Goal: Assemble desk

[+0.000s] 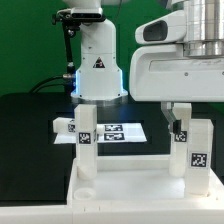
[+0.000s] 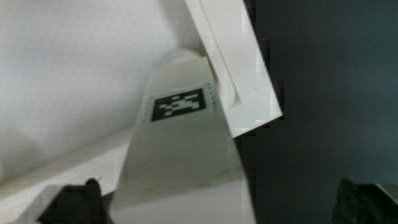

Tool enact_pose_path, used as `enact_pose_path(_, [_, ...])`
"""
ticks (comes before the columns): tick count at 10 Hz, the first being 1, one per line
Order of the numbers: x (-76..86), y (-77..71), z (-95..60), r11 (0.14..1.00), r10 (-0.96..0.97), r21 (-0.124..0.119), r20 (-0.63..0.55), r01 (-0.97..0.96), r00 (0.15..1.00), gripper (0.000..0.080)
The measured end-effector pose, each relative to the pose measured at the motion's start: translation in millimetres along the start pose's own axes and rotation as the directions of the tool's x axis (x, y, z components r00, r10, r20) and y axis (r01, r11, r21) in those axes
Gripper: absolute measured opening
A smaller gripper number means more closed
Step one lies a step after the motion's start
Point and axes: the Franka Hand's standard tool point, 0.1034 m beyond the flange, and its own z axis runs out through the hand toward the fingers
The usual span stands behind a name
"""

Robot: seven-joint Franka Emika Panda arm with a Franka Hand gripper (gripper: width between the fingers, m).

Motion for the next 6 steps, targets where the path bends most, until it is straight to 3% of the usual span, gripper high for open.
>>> enact_pose_path(1, [0.0,0.1,0.0,1.000,-0.001,-0.001,0.000,0.001,1.000,0.0622])
enact_pose_path(3, [-0.3,0.5,0.3,0.994,0.113,-0.001,0.001,-0.113,0.994,0.0292])
enact_pose_path(5, [3.3,8.7,0.9,0.922,0.387,-0.005,0.003,-0.387,0.922,0.0292])
enact_pose_path(6, [0.2,9.4,1.6,0.789,0.614,-0.014,-0.002,-0.614,0.789,0.0292])
